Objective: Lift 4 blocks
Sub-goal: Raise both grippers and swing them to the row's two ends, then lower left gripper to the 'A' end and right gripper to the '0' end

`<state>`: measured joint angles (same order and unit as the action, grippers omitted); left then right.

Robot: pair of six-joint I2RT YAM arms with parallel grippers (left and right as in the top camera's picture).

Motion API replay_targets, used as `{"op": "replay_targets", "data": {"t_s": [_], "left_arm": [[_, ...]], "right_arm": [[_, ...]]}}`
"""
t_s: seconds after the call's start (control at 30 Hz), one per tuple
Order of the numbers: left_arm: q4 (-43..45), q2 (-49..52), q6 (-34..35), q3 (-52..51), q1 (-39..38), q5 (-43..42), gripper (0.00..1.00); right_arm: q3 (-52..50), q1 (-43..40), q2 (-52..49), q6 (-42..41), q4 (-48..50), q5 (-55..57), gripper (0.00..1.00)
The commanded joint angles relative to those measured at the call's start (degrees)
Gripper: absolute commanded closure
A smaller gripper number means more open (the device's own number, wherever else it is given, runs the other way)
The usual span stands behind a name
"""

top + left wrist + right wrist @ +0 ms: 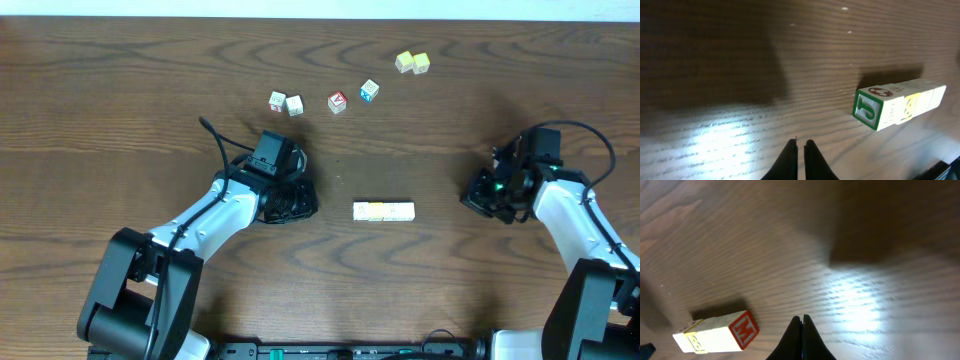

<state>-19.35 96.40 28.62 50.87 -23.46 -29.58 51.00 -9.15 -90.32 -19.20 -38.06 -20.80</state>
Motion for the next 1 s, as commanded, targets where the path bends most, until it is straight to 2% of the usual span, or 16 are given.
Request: {"op": "replay_targets", "data": {"t_s": [0.0,0.27,0.37,0.4,0.47,0.5,0.67,0.97], "left_arm": [[0.6,0.2,0.0,0.0,-0.2,0.7,0.93],[1.2,0.2,0.0,0.0,-0.6,0.5,0.93],[3.3,0.4,0.0,0.0,-1.7,0.5,0.93],[3.8,0.6,0.0,0.0,-2.1,0.5,0.92],[4.9,1.0,0.0,0.0,-3.0,0.5,0.93],[5.3,1.4,0.0,0.0,-3.4,0.5,0.93],[5.9,3.7,0.4,0.0,-4.2,0.7,0.93],[8.8,5.1,2.1,0.0,-4.2,0.3,0.93]], "right_arm": [[-0.2,2.4,0.6,1.6,0.8,-1.1,0.99],[-0.4,4.5,0.6,-5.6,1.3,-1.0,0.99],[-0.5,6.4,0.6,-5.4,1.3,1.6,0.75],[-0.5,7.0,0.6,-5.4,1.3,1.8,0.75],[-0.5,8.5,0.6,-5.3,1.6,1.9,0.87],[-0.5,9.2,0.6,-4.6,1.9,1.9,0.99],[-0.6,11.6,0.6,-3.0,2.3,6.7,0.99],[-1.6,11.6,0.4,1.4,2.2,4.7,0.99]]}}
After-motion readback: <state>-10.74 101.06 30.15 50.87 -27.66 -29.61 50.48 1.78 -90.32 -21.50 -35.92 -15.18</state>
